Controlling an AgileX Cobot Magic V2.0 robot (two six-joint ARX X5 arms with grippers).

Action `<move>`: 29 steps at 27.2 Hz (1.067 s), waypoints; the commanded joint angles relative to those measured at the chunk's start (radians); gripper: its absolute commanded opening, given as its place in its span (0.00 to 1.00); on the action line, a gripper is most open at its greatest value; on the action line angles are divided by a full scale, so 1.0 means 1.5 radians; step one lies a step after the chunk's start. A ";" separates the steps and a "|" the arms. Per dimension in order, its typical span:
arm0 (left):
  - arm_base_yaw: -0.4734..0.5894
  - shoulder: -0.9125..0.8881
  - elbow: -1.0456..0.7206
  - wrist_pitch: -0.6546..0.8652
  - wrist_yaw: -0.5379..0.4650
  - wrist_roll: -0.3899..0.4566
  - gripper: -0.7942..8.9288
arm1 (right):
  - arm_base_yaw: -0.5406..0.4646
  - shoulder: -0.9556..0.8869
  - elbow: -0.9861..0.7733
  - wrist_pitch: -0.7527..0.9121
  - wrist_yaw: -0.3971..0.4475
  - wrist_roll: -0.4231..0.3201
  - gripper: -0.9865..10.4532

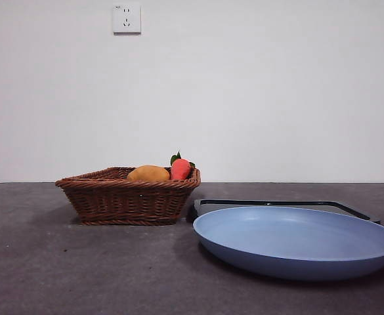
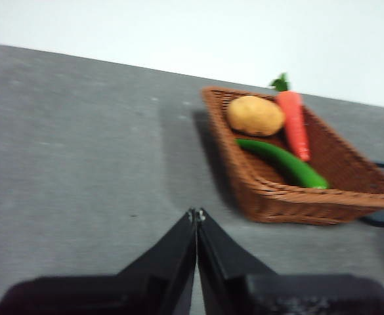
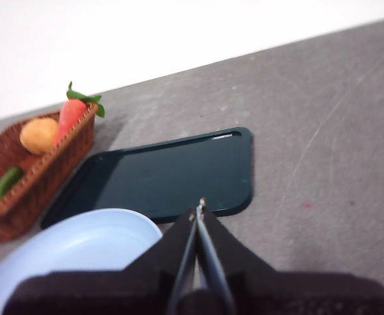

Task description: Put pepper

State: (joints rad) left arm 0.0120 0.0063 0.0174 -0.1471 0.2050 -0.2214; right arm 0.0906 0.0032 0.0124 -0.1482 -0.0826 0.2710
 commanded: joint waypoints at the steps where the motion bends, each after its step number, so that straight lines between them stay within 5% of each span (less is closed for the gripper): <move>1: 0.002 -0.002 -0.006 0.013 0.037 -0.070 0.09 | 0.001 -0.002 -0.001 0.008 -0.020 0.080 0.09; 5: 0.002 -0.002 0.004 0.018 0.087 -0.126 0.09 | 0.001 -0.002 0.022 0.008 -0.051 0.123 0.09; 15: 0.002 0.040 0.116 -0.046 0.111 -0.156 0.09 | 0.002 0.079 0.157 -0.013 -0.051 0.111 0.09; 29: 0.000 0.339 0.404 -0.233 0.234 0.037 0.09 | 0.003 0.407 0.489 -0.309 -0.181 -0.106 0.09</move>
State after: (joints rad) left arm 0.0120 0.5030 0.6006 -0.4881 0.5419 -0.2436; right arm 0.0917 0.6041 0.7166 -0.5949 -0.3500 0.1932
